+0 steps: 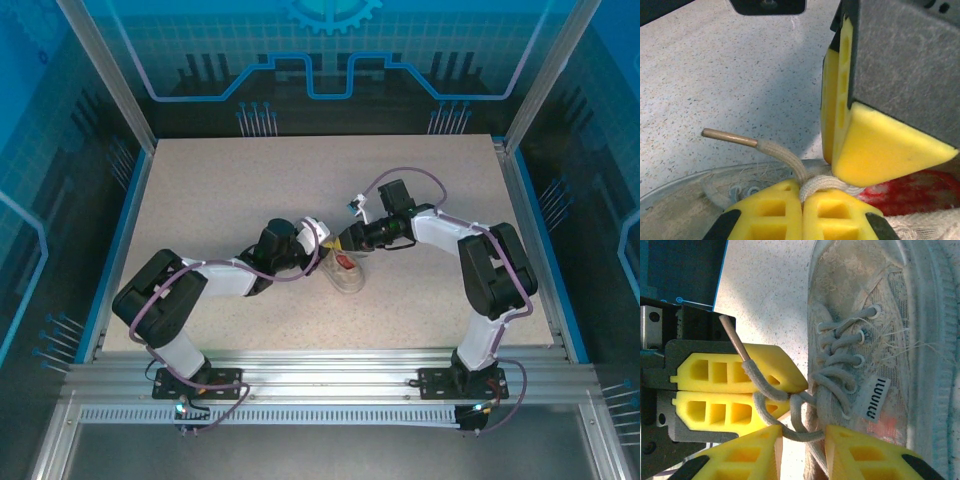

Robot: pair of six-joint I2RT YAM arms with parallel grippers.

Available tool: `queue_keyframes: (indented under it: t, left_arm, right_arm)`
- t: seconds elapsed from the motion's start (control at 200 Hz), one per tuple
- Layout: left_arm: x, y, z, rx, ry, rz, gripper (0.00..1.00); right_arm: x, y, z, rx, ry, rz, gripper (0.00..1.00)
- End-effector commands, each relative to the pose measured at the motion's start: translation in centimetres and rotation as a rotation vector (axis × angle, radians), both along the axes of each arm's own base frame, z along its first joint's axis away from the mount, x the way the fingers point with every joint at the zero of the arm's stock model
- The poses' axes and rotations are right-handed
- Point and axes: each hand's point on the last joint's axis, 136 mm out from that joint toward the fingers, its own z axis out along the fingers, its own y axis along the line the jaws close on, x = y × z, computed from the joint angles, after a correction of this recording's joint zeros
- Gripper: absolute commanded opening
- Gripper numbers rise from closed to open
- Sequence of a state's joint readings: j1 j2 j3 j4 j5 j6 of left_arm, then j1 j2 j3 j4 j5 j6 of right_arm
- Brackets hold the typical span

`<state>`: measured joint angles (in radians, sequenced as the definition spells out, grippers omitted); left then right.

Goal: Tie the shoes

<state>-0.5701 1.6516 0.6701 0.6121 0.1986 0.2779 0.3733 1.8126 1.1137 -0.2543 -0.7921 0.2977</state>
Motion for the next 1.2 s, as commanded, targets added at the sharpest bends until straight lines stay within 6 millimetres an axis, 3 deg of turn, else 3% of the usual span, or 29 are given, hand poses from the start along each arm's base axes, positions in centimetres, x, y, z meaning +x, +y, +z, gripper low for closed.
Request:
queue_keyframes:
  t: [0.0,0.32,0.73,1.196]
  left_arm:
    - [0.3,-0.2,1.2,-0.055,-0.023,-0.010,0.00]
    - [0.0,-0.5,0.6,-0.060,0.009,-0.038,0.00]
    - [0.0,-0.1,0.1,-0.058,0.017,-0.032,0.00]
    - [0.1,-0.2,0.2,-0.067,0.014,-0.038,0.00]
  right_arm:
    - [-0.9,0.4,0.3,-0.004,-0.005,0.040,0.28]
    - [0.0,0.3,0.8,-0.035,-0.031,0.012,0.29]
    - [1.3,-0.5,2.9,-0.028,-0.087,-0.038,0.28]
    - [1.0,0.6,1.4,-0.029,-0.032,0.033,0.26]
